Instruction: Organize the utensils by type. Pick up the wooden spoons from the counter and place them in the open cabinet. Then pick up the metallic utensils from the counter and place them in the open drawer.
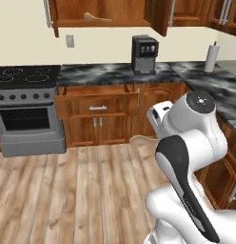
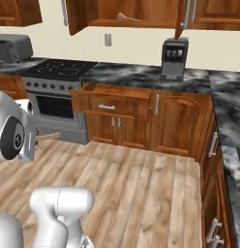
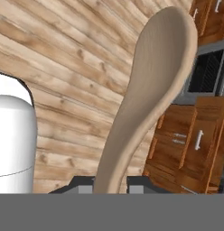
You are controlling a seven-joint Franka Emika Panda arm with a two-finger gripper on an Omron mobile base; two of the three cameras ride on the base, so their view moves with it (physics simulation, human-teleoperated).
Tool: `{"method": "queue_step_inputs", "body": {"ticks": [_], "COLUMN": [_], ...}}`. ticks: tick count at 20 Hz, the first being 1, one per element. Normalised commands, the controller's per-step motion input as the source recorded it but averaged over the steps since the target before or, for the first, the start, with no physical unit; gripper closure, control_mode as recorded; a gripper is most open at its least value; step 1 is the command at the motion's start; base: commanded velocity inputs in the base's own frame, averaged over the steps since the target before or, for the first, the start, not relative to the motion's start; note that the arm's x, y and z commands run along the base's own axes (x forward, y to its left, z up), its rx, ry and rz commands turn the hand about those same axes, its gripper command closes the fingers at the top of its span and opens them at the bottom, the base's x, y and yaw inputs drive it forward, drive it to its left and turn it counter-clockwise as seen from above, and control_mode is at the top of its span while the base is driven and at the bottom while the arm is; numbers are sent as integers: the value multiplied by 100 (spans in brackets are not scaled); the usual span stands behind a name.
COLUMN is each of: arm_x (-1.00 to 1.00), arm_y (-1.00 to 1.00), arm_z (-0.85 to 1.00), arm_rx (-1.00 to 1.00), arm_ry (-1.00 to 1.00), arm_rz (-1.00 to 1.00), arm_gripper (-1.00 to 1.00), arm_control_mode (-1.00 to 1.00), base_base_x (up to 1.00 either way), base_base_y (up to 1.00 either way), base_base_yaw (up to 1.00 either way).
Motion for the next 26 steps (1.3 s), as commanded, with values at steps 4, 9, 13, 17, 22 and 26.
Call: {"method": "queue_step_inputs", "body": {"ticks": [4, 9, 13, 17, 22, 26], "arm_x": [0, 0, 0, 0, 0, 0], "arm_y": [0, 0, 0, 0, 0, 0], "arm_z": [0, 0, 0, 0, 0, 0], "arm_rx": [0, 0, 0, 0, 0, 0], "arm_ry": [0, 0, 0, 0, 0, 0], "arm_rz": [0, 0, 0, 0, 0, 0], "arm_gripper": [100, 100, 100, 100, 100, 100], "arm_control_mode": [100, 100, 100, 100, 100, 100], "base_base_x": [82, 84, 77, 80, 71, 62], "base_base_y": [0, 16, 19, 0, 14, 34], "base_base_yaw": [-28, 2, 12, 0, -6, -49]}}
